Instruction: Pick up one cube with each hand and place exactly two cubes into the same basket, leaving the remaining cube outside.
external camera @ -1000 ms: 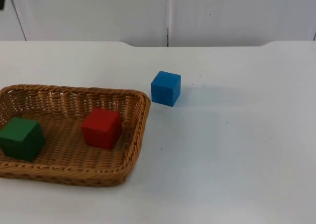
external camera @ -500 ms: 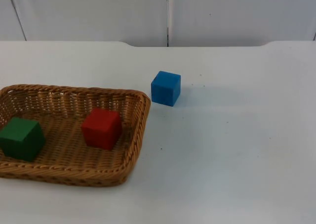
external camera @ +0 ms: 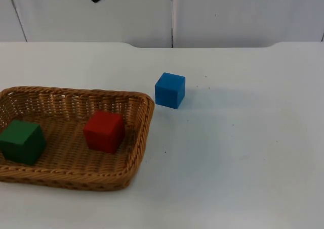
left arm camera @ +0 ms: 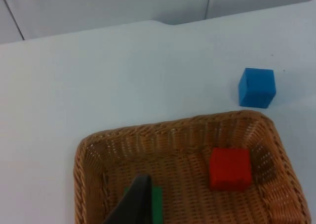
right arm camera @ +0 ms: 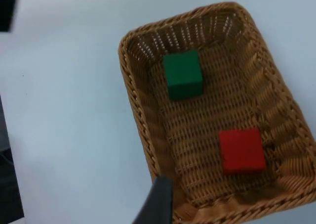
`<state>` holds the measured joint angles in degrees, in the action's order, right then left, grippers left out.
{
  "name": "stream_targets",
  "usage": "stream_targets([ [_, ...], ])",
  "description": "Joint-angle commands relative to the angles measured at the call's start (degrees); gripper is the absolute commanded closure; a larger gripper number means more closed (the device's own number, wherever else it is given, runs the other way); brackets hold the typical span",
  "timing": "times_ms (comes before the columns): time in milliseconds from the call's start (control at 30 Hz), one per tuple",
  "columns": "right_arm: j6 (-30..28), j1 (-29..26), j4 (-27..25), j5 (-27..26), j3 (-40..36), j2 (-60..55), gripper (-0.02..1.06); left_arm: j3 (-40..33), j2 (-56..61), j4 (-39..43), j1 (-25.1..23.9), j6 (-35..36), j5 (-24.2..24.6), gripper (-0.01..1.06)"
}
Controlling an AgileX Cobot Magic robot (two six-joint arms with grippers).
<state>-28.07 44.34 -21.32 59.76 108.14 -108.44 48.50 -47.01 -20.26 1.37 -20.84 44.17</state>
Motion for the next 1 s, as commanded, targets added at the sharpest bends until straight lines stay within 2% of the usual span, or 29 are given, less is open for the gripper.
stream_targets([
  [0,0.16,0.34,-0.40,-1.84,-2.53,1.45,0.27,-0.24,2.09,-1.34,-0.13,0.13,0.75,0.00],
  [200,0.16,0.34,-0.04,-9.24,-13.24,5.48,0.27,-7.40,10.17,-1.75,-0.13,0.13,-1.56,0.00],
  [567,0.03,0.34,-0.04,-15.16,-22.77,11.77,0.27,-13.40,20.32,-1.41,-0.13,0.38,-1.06,0.00],
  [833,0.03,0.34,-0.14,-17.97,-29.40,18.02,0.27,-13.54,28.37,-0.71,-0.13,2.24,4.14,0.00],
  [967,0.03,0.34,-0.23,-21.04,-35.26,23.38,0.27,-13.54,32.67,1.60,-0.13,4.40,7.38,0.00],
])
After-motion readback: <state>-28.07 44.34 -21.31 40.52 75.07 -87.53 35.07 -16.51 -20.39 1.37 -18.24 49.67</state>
